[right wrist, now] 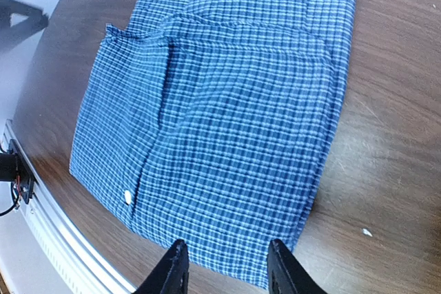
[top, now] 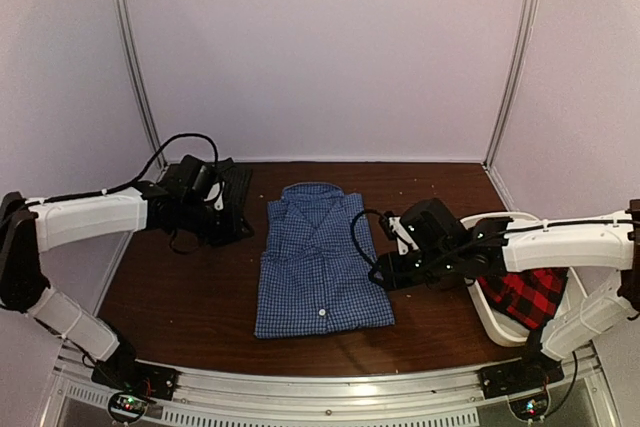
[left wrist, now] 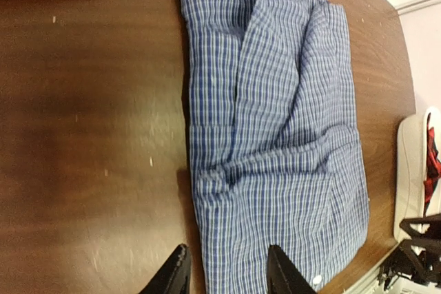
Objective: Fold and stack the long sleeve shirts
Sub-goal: Smooth out the 2/3-rectangle-folded shirt at the center of the board.
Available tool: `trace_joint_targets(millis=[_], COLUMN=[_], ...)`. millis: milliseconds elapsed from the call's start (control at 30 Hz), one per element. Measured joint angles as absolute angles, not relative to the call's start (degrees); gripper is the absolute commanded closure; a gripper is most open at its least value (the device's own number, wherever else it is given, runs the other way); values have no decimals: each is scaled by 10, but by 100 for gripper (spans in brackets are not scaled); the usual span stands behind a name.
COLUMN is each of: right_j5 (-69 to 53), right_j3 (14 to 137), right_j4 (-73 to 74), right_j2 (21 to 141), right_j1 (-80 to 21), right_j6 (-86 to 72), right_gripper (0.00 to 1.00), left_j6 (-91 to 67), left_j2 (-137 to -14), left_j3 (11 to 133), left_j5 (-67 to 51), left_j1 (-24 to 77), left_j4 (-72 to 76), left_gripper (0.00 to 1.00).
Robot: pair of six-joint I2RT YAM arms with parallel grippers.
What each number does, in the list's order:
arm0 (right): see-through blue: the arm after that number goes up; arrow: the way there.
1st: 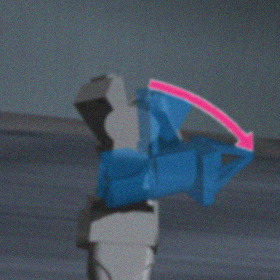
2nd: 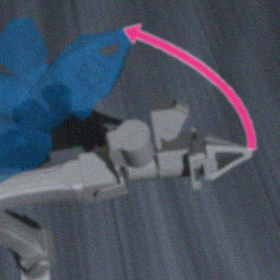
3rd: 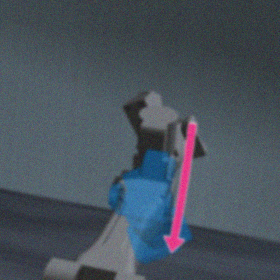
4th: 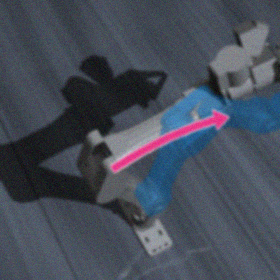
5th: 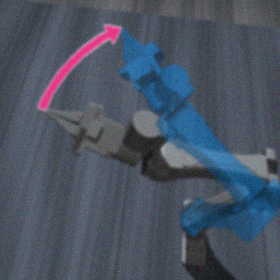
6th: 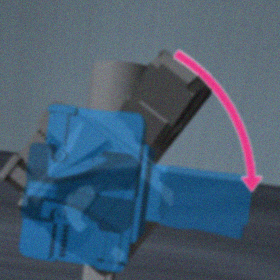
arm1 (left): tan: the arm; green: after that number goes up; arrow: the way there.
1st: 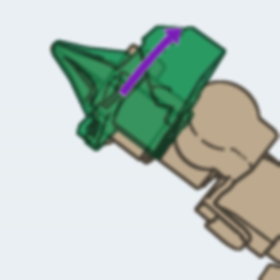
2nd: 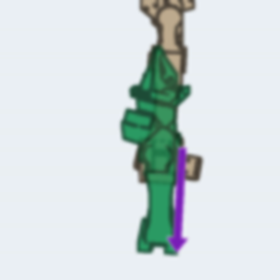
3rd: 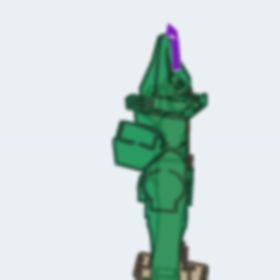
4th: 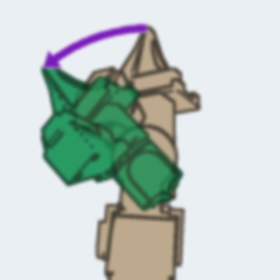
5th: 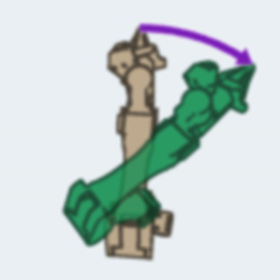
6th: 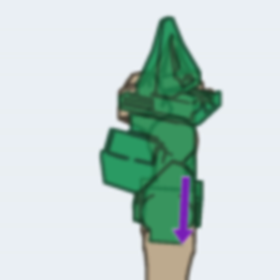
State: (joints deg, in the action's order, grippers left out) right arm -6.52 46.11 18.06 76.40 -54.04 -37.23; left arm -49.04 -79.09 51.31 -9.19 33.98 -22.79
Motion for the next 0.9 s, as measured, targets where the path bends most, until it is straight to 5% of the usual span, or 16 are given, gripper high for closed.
trace_joint_targets(millis=[467,900], right_j5=[-102,-126], right_j3=[612,700], right_j4=[109,98], right_j2=[947,1057], right_j1=[-577,-619], right_j6=[-327,-298], right_gripper=[60,60], left_j6=[-377,-363], left_j2=[-1141,-1246], left_j3=[765,880], left_j5=[-152,-167], left_j1=[228,224], left_j4=[-148,-147], left_gripper=[67,70])
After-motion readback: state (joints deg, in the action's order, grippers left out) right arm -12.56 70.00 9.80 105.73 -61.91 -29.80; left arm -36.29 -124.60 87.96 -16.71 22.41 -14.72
